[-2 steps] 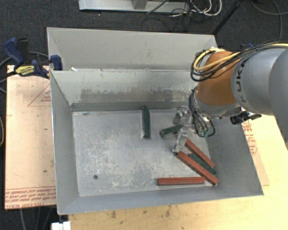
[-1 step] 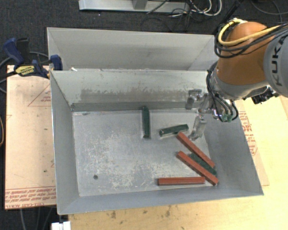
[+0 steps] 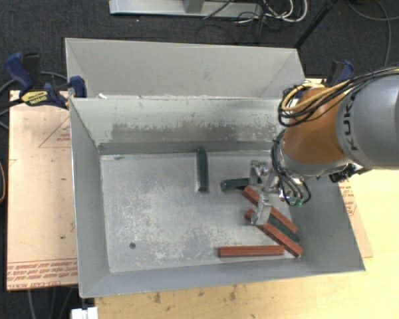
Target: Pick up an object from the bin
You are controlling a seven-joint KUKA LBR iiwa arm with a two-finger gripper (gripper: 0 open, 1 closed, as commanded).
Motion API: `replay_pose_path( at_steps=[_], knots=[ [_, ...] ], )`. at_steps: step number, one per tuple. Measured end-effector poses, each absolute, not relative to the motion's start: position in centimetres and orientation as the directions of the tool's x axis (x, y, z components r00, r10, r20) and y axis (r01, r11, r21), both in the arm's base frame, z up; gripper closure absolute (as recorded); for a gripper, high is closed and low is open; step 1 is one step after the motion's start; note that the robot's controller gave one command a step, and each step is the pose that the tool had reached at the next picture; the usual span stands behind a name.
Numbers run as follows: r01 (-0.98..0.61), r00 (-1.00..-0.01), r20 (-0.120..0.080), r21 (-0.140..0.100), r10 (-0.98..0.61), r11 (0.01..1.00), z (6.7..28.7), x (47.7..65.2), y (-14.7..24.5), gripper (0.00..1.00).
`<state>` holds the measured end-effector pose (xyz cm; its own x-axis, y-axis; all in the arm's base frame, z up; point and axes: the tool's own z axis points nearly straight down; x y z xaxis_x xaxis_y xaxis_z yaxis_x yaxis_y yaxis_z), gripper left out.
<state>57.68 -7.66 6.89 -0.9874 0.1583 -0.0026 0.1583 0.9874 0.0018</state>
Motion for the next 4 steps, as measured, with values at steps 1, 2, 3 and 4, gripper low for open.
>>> replay_pose_path(
  at_steps=[1,2,3,4],
  knots=[
    [0.155,-0.988,0.0,0.003,0.155,0.988,7.5,57.8,-7.6,1.0],
    [0.156,-0.988,-0.007,0.002,0.156,0.988,7.2,57.8,-7.6,0.0],
    [0.245,-0.97,-0.009,0.001,0.245,0.97,7.7,64.1,-11.1,0.0],
    [0.245,-0.969,-0.005,0.004,0.245,0.97,7.7,64.0,-10.9,1.0]
  ],
)
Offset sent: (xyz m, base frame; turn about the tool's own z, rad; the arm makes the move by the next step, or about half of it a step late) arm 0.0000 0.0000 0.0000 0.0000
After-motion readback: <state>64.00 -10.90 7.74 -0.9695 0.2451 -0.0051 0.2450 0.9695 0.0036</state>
